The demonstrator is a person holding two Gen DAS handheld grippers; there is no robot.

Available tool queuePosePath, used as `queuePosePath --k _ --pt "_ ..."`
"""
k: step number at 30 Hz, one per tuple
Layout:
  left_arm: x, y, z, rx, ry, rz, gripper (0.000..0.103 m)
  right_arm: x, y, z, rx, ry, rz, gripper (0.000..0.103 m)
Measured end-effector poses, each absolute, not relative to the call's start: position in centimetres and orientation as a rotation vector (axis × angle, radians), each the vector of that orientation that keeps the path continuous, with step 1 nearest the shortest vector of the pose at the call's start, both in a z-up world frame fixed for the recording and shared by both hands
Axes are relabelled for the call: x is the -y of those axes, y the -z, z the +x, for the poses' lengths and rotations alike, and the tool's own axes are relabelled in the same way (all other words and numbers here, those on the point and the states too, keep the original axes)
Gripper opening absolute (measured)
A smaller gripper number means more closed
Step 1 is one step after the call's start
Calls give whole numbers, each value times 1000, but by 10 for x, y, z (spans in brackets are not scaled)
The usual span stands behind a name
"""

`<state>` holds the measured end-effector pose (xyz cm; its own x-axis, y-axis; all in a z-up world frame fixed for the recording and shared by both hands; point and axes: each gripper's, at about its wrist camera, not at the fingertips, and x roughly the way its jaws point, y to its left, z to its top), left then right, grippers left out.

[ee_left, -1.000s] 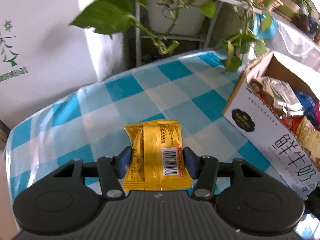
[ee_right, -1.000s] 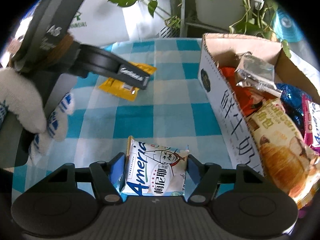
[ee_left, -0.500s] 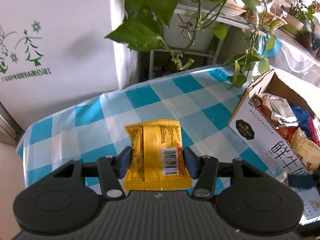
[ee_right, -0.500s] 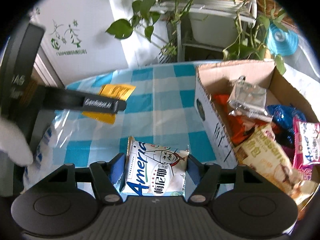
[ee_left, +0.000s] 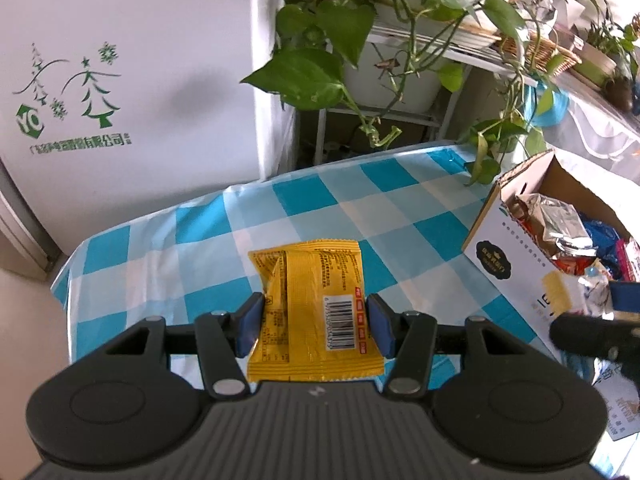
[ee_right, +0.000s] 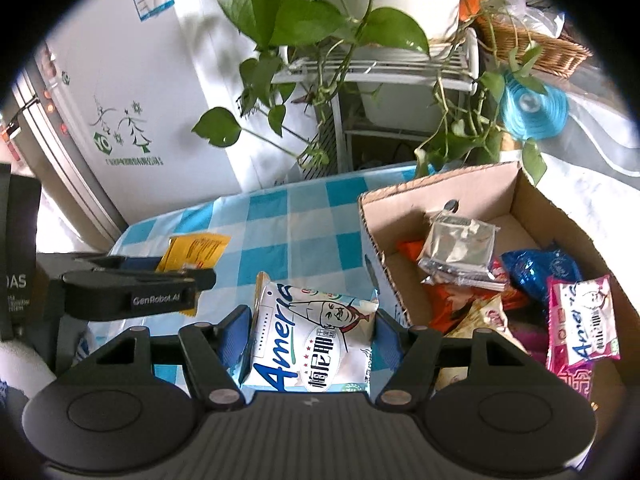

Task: Organize snacks
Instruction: 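Carry yellow packet with left and pink packet with right toward box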

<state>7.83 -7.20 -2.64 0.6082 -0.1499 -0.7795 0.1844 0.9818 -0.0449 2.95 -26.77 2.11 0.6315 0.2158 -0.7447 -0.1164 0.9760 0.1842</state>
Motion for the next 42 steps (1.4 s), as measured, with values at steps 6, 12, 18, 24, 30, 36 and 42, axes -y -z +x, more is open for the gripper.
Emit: queuePosePath --k 6,12,18,24,30,36,42 --pt "66 25 66 -890 173 12 54 275 -31 28 -835 -191 129 72" --pt "65 26 50 -890 169 -28 54 294 -46 27 -792 -178 167 72" --pt "72 26 30 -884 194 -53 54 329 -62 24 -730 -125 238 72" --pt "84 16 20 -859 227 -68 54 363 -71 15 -685 -69 286 72" --pt "110 -1 17 -818 282 -122 54 390 -76 6 -654 -7 306 72" --pt "147 -16 19 -790 344 -178 54 414 -77 0 -645 42 338 72" --pt "180 -20 28 -779 385 -260 54 427 -73 -6 -657 72 360 72"
